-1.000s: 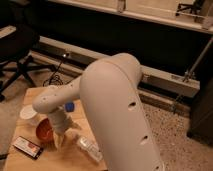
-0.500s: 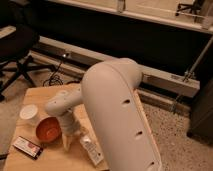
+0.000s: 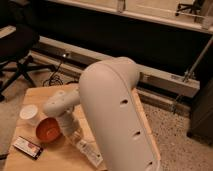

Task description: Place the bottle in the ceramic bowl

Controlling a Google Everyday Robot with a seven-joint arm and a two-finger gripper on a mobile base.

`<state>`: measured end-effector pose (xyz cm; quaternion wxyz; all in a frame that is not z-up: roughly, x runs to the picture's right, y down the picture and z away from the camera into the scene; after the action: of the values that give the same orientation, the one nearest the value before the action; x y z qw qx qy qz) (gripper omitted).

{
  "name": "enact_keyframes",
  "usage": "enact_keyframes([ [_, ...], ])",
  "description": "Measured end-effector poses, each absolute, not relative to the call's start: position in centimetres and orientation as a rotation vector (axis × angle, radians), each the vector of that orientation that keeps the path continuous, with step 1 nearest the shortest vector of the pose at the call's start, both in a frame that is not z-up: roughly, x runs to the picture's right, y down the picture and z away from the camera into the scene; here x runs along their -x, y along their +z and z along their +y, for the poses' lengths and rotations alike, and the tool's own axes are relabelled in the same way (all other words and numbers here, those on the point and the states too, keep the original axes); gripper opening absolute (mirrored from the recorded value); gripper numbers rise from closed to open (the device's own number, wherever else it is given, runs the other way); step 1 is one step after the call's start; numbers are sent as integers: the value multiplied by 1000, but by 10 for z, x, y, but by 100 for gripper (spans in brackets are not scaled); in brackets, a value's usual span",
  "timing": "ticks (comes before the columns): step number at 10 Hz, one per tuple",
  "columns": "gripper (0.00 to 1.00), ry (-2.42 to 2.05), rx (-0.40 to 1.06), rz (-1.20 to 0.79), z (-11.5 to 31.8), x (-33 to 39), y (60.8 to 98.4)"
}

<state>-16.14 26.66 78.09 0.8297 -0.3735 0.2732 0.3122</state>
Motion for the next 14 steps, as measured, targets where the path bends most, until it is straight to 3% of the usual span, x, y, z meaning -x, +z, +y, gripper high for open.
enact_keyframes([
  [2,5,641,801,570,268,171,782],
  [3,0,634,805,562,267,177,783],
  [6,0,692,796,537,247,177,782],
  [10,0,898,707,563,194,111,761],
  [14,0,1185,579,308,95,115,737],
])
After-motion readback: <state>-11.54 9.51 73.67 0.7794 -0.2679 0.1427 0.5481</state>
